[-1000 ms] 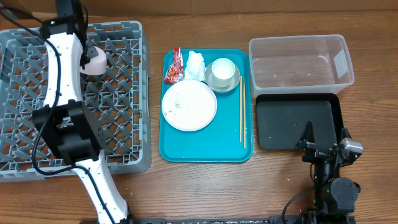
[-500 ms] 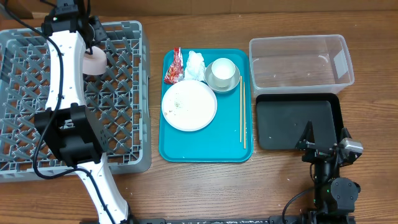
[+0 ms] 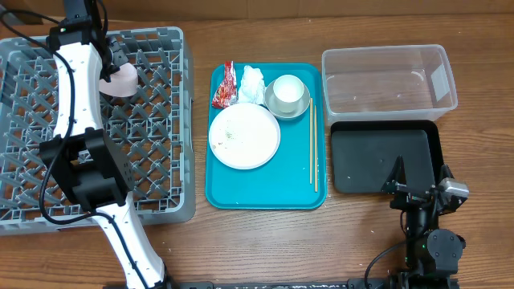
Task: Sort waste into correct bins and load items into the dishwasher
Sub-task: 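Open the left gripper and lift it off the pink bowl, then raise the left arm and park it over the dish rack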
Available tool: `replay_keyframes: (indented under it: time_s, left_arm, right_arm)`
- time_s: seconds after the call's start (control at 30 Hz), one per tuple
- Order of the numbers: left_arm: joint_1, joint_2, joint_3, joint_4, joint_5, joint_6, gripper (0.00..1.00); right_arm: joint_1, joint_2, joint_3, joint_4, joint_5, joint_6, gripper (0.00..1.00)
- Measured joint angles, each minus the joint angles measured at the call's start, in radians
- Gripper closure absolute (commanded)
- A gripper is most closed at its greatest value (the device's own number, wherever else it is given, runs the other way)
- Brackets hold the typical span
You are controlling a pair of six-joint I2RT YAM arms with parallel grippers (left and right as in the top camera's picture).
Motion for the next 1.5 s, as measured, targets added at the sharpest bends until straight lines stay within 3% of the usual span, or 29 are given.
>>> replay_keyframes:
  time_s: [0.37,0.63,0.8,0.93,1.0,1.03,1.07,1.1,1.23,1.33,1.4,1.5]
  left_arm:
    - [0.000,0.026,0.000,-0.049,-0.007,-0.001,0.96]
    - [0.021,0.026,0.001,-0.190,-0.164,-0.085,0.96]
    - [0.060,0.023,0.009,-0.249,-0.179,-0.149,0.95]
    - [0.073,-0.020,0.010,-0.251,-0.154,-0.166,0.87]
    - [0.071,-0.072,0.010,-0.241,-0.114,-0.175,0.74]
    - [0.070,-0.105,0.010,-0.237,-0.087,-0.179,0.42]
    - [0.070,-0.163,0.014,-0.236,-0.029,-0.182,0.16]
    - [0.070,-0.200,0.019,-0.236,0.019,-0.185,0.01]
    - [0.065,-0.322,0.045,-0.255,0.282,-0.173,0.00]
    - [0.027,-0.360,0.058,-0.323,0.511,-0.095,0.08]
    - [-0.024,-0.356,0.058,-0.379,0.605,-0.033,0.19]
    - [-0.148,-0.339,0.044,-0.439,0.656,0.042,0.16]
  right_arm:
    - [0.000,0.000,0.000,0.000,0.000,0.000,0.00]
    - [0.000,0.000,0.000,0.000,0.000,0.000,0.00]
    - [0.000,0.000,0.000,0.000,0.000,0.000,0.00]
    - [0.000,0.000,0.000,0.000,0.000,0.000,0.00]
    - [0.000,0.000,0.000,0.000,0.000,0.000,0.00]
    - [0.000,0.000,0.000,0.000,0.000,0.000,0.00]
    - [0.000,0.000,0.000,0.000,0.000,0.000,0.00]
    - [0.000,0.000,0.000,0.000,0.000,0.000,0.00]
    - [0.000,0.000,0.000,0.000,0.000,0.000,0.00]
    - [0.000,0.000,0.000,0.000,0.000,0.000,0.00]
    - [0.000,0.000,0.000,0.000,0.000,0.000,0.00]
    - [0.000,0.000,0.000,-0.001,0.000,0.000,0.00]
